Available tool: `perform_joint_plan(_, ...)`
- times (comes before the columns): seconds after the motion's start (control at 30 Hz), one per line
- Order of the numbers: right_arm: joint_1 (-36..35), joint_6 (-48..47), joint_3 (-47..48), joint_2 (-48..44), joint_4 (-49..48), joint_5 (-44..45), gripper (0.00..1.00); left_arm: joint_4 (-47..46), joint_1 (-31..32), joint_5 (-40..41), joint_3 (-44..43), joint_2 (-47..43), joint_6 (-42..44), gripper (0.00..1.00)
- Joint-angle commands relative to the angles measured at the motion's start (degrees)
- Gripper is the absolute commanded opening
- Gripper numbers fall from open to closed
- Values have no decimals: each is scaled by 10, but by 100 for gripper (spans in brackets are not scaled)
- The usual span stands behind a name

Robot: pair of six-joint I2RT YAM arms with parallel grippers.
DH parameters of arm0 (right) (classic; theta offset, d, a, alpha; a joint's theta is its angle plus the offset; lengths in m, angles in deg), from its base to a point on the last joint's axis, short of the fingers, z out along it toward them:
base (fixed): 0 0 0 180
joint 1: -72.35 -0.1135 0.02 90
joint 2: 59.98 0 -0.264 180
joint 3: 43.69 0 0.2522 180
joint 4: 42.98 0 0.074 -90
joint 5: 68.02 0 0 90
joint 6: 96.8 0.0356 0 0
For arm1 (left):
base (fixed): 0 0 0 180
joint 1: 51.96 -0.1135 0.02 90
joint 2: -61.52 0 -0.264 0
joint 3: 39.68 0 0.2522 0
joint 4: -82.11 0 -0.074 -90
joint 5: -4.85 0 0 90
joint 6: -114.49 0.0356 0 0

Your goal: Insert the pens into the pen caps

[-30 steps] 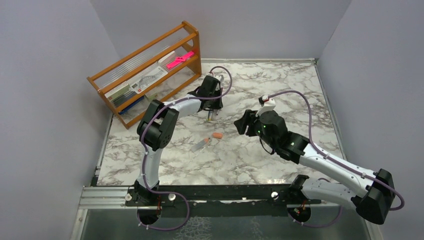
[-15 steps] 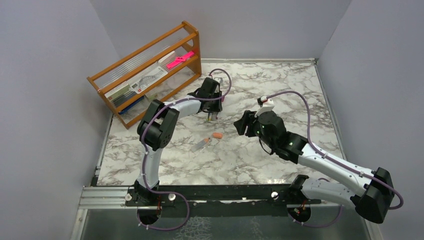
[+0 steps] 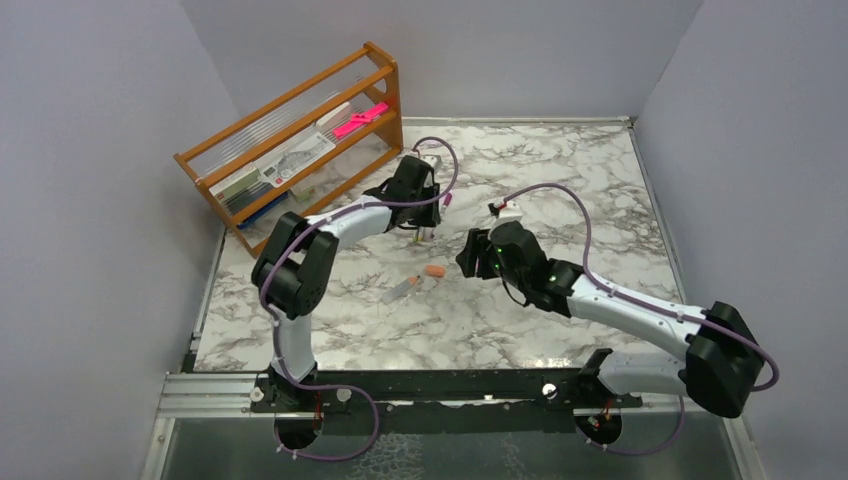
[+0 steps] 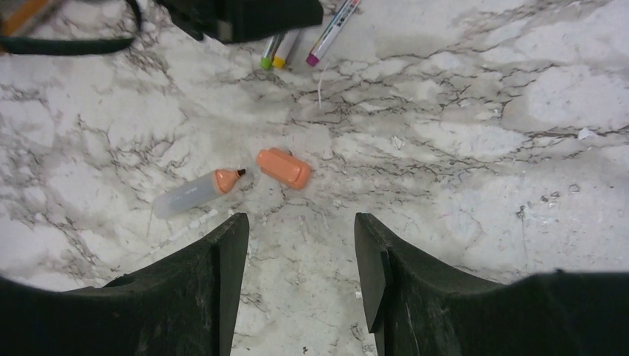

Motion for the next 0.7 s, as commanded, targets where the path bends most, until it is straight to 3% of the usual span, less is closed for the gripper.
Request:
perform_joint_plan(0.0,2,-4,-5,37,-49,-52,54,-16,14,25,23,-131,31,29)
perform_joint_plan(0.13,2,-7,11,73,-62,-77,54,36,38,109,66,-219,72,38)
perform_joint_plan(0.27,-2,-30,43,125,-74,-123,51,51,48,180,162,-302,42,44)
perform_joint_plan(0.33,-24,-49,79,163,-56,-100,50,62,43,183,197,-334,11,55)
perform_joint_plan(0.43,-71,-58,148,239,-1,-48,49,126,23,162,212,-360,-15,60)
perform_joint_plan(0.5,-82,-50,168,267,6,-64,41,142,9,147,228,-381,-20,60)
perform_joint_plan(0.57,-85,-34,168,283,-11,-92,31,160,-3,146,236,-393,-22,54)
perform_joint_plan(0.67,-85,-14,163,303,-31,-119,19,193,-6,183,235,-390,-19,24)
